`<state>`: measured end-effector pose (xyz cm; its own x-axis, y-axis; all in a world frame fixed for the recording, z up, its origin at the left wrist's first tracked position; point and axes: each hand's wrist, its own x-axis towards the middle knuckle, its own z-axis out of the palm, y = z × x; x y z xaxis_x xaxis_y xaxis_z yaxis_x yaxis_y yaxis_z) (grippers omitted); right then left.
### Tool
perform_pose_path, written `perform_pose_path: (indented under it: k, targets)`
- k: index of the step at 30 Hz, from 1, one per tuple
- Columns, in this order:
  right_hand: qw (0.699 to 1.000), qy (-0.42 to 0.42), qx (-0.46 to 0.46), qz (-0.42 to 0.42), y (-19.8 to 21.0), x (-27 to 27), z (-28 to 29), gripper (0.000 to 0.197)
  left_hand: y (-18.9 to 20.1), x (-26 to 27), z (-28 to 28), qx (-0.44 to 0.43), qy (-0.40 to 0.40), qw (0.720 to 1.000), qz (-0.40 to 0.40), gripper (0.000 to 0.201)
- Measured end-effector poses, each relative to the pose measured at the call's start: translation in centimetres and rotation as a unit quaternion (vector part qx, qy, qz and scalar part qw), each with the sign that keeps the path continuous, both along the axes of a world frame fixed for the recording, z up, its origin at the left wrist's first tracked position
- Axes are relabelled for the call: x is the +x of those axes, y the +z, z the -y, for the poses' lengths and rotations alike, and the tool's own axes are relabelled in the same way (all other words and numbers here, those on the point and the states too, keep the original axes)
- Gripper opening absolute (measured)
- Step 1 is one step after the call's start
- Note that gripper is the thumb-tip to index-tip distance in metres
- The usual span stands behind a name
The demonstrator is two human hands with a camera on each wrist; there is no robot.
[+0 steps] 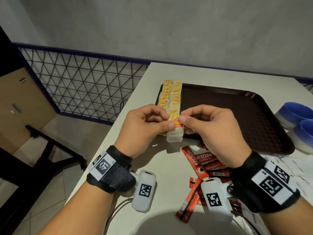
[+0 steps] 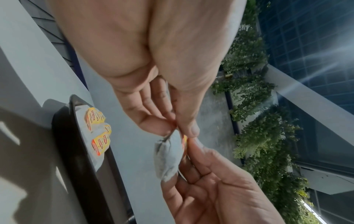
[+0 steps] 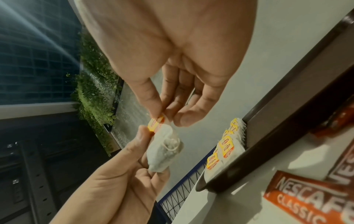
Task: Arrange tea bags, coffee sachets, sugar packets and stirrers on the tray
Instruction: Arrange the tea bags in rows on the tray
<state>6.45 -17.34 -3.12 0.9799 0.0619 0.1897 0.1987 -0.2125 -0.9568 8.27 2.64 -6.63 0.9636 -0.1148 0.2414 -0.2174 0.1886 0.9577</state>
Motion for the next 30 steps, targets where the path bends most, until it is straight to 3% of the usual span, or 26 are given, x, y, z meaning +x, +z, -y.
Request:
perform_pose_path:
  k: [4,11,15,21,26,30]
  targets:
    - [1.0,0.006,-0.008,-0.005,0.2,0.0,0.1,0.01,0.2,-0.1,0.1,0.003,0.012,1.0,0.01,0.016]
    - [0.995,0.025,0.081,-0.057,0.1,0.0,0.0,0.012,0.2,-0.1,0.1,0.009,0.027,0.999,0.022,0.015]
    - [0.994,0.033,0.088,-0.056,0.2,0.5,0.1,0.014,0.0,0.1,0.2,0.013,0.03,0.999,0.021,0.015]
    - [0.997,0.021,0.069,-0.025,1.3,1.7,0.3,0.013,-0.3,0.3,-0.3,0.029,-0.045,0.998,-0.025,0.041]
    - [0.996,0.013,0.068,-0.054,1.9,3.9,0.7,0.01,0.3,0.3,-0.7,0.011,0.004,0.999,-0.041,0.017]
    - [0.994,-0.009,0.052,-0.096,1.6,6.1,0.7,0.009,1.4,0.9,-2.0,0.004,0.02,0.999,-0.049,0.011]
